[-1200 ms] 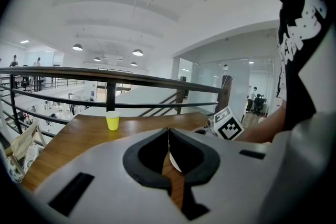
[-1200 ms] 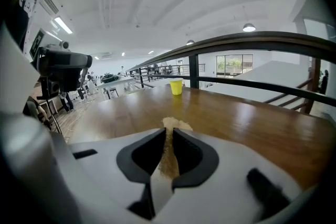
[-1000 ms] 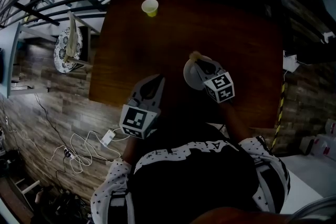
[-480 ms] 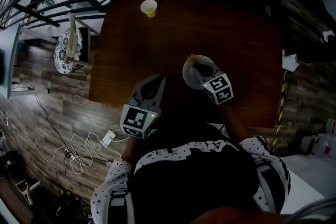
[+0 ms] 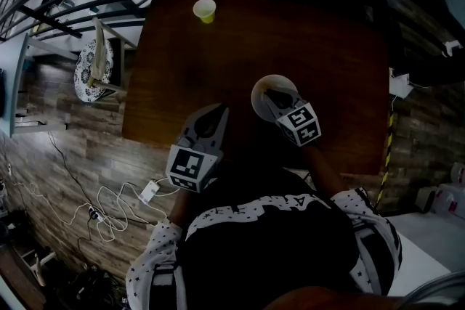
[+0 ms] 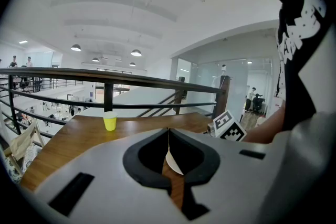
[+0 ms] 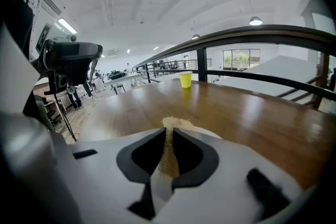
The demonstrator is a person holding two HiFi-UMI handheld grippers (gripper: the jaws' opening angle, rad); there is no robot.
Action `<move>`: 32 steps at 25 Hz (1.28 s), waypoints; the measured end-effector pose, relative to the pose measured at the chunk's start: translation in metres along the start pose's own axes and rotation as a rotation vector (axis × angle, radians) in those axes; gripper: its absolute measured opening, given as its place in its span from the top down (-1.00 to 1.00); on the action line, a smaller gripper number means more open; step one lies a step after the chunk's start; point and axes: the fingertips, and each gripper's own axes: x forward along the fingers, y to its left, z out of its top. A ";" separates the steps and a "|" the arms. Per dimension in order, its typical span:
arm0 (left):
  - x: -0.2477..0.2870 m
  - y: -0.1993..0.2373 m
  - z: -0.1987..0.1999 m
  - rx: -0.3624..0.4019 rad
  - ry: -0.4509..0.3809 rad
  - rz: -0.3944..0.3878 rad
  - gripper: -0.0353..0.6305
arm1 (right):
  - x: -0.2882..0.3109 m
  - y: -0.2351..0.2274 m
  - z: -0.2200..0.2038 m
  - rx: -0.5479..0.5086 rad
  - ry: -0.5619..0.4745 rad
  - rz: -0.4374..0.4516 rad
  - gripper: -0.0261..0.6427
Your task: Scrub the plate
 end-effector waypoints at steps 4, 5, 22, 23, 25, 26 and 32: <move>-0.002 0.001 0.000 0.000 -0.001 -0.002 0.85 | 0.001 0.007 -0.004 0.004 0.016 0.016 0.78; -0.002 0.000 0.001 0.001 -0.001 -0.002 0.85 | 0.001 0.007 -0.003 -0.001 0.012 0.013 0.78; -0.004 -0.007 0.002 0.004 -0.010 -0.004 0.85 | -0.004 0.020 -0.004 -0.017 0.004 0.034 0.78; -0.005 -0.007 0.002 0.005 -0.009 -0.004 0.85 | -0.005 0.021 -0.003 -0.019 0.004 0.035 0.78; -0.006 -0.007 0.001 0.004 -0.010 -0.005 0.85 | -0.005 0.025 -0.007 -0.017 0.018 0.042 0.78; -0.007 -0.007 0.001 0.004 -0.011 -0.005 0.85 | -0.005 0.027 -0.008 -0.015 0.025 0.047 0.78; -0.009 -0.010 0.002 0.007 -0.016 -0.006 0.85 | -0.008 0.034 -0.012 -0.018 0.038 0.067 0.78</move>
